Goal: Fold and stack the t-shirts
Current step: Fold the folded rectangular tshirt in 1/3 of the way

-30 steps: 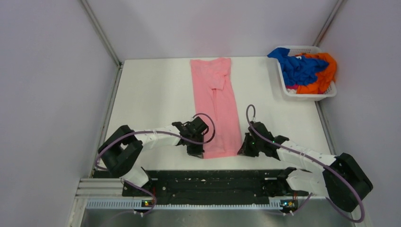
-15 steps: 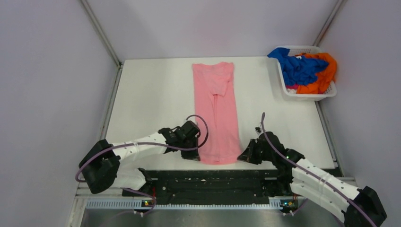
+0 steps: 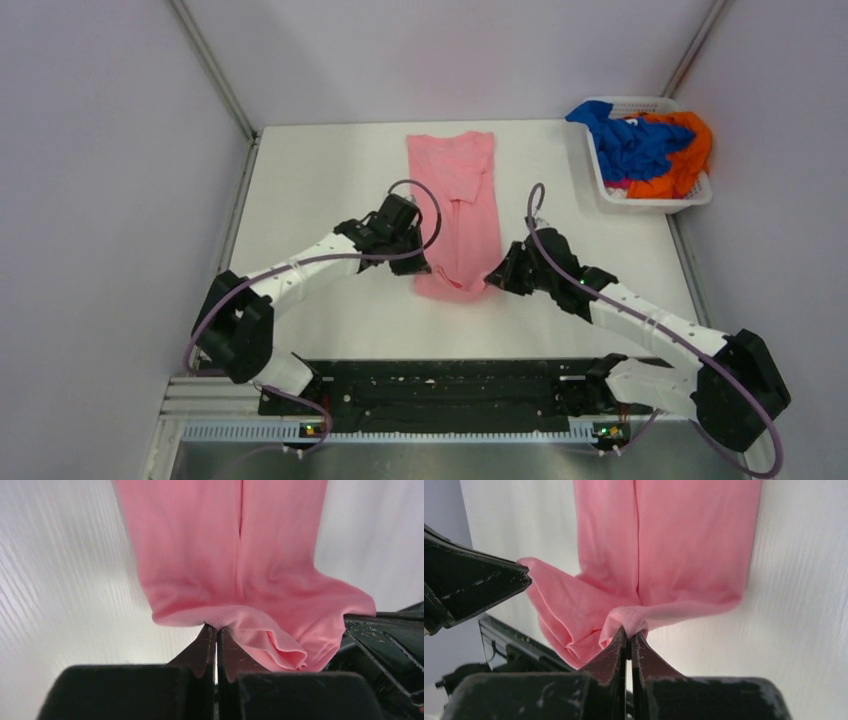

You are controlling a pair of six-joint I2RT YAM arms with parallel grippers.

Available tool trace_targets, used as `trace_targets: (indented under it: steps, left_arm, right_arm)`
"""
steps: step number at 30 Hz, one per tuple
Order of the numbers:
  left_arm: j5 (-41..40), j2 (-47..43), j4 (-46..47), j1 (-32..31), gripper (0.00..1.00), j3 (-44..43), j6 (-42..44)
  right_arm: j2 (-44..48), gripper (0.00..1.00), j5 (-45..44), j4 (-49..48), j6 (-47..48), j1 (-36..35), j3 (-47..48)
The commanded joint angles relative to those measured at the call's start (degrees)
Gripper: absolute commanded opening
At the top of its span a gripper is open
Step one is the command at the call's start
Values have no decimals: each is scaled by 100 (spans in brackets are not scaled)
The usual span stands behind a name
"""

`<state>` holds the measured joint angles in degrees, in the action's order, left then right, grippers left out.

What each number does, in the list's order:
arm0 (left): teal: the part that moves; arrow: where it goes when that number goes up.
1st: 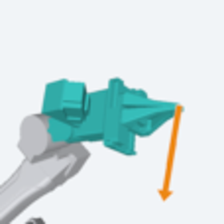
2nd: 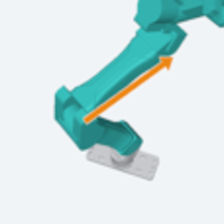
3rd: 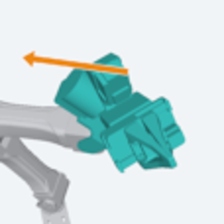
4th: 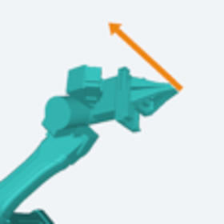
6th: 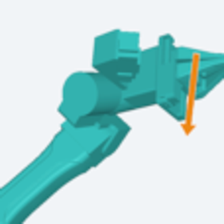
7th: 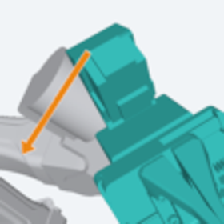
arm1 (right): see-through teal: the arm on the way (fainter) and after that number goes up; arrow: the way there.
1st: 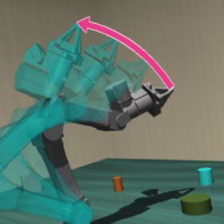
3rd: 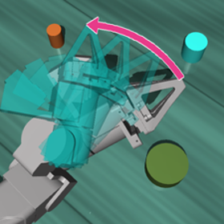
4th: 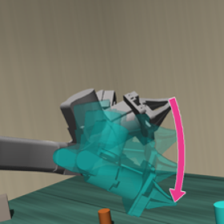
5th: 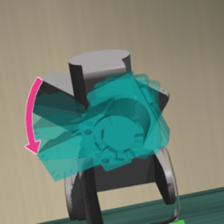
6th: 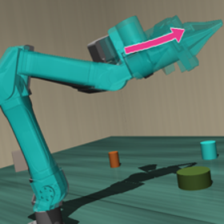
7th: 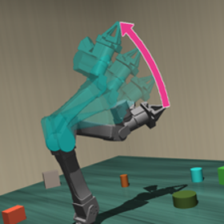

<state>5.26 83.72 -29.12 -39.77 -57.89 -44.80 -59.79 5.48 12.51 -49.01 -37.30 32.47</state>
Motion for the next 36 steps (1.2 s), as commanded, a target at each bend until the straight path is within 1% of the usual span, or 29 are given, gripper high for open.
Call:
trace_targets:
  steps: [1,6,12,14,17,23,28,30,32,33,34,35,36]
  left_arm:
    - [20,479,366,537,0,-708,356]
    - [232,1106,411,1104,0,-1333,639]
    - [257,1862,336,1485,0,-2021,930]
    - [284,2107,330,1587,0,-2218,1008]
    - [530,2443,470,1719,0,-2480,1129]
    - [702,3073,529,1919,0,-2986,1242]
    - [1158,3541,809,2079,0,-3280,1369]
    - [1377,3713,846,2119,1,-3457,1375]
    - [1470,3832,845,2139,4,-3629,1392]
    - [1477,3869,847,2156,9,-3711,1402]
    - [1497,3890,848,2162,16,-3772,1415]
    - [1503,3899,847,2170,30,-3834,1435]
    - [1479,3893,824,2181,46,-3892,1431]
  right_arm:
    - [-726,0,-358,-1072,128,415,529]
    - [-1809,0,-44,-1798,281,1027,1209]
    - [-2817,0,245,-2149,576,1525,2008]
    - [-3120,0,372,-2337,575,1631,2145]
    - [-3512,0,588,-2629,502,1757,2336]
    - [-4145,0,747,-2665,538,1938,2779]
    - [-4571,0,778,-2702,615,2096,3016]
    - [-4731,0,807,-2705,613,2163,3123]
    - [-4891,0,875,-2685,621,2211,3238]
    - [-4961,0,923,-2684,629,2238,3285]
    - [-5031,0,967,-2698,642,2260,3332]
    - [-5075,11,1013,-2718,634,2278,3387]
    - [-5113,24,1061,-2736,632,2289,3440]
